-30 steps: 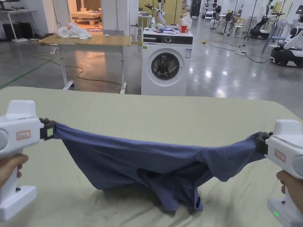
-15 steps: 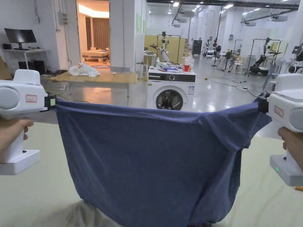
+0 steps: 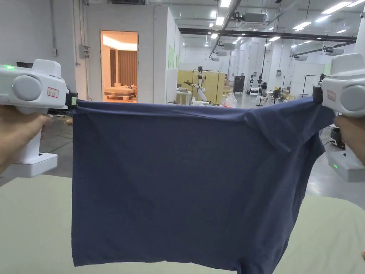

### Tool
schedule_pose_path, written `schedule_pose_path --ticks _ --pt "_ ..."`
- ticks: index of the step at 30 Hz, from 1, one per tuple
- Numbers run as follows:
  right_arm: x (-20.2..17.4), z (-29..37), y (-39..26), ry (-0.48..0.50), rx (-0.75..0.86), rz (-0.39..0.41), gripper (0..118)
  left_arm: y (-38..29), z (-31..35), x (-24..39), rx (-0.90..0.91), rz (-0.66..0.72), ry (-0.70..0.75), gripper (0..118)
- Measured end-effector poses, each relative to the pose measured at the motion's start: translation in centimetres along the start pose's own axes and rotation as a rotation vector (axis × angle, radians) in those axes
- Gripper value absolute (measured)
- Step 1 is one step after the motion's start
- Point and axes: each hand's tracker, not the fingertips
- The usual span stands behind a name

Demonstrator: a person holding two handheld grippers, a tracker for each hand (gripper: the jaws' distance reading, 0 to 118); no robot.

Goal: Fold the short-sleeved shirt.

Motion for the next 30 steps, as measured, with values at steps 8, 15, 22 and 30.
schedule_pose_path --ticks 8,15,22,30 --pt "0.1 -1.7 2.0 -0.031 0.033 0.016 2 1.2 -1.7 0.3 0.001 0.002 -0.001 0" --pt "-0.8 -0.9 -3.8 -0.022 -0.030 0.038 2 -4.2 -2.5 0.6 -0.034 0.029 -0.024 0" --pt "-1.8 1.8 -12.0 -0.011 -0.113 0.031 2 -12.2 -1.3 1.3 -0.095 0.077 -0.043 0" --pt "-0.9 9.0 -17.9 -0.019 -0.161 0.026 2 -19.1 5.2 1.1 -0.074 0.143 -0.080 0"
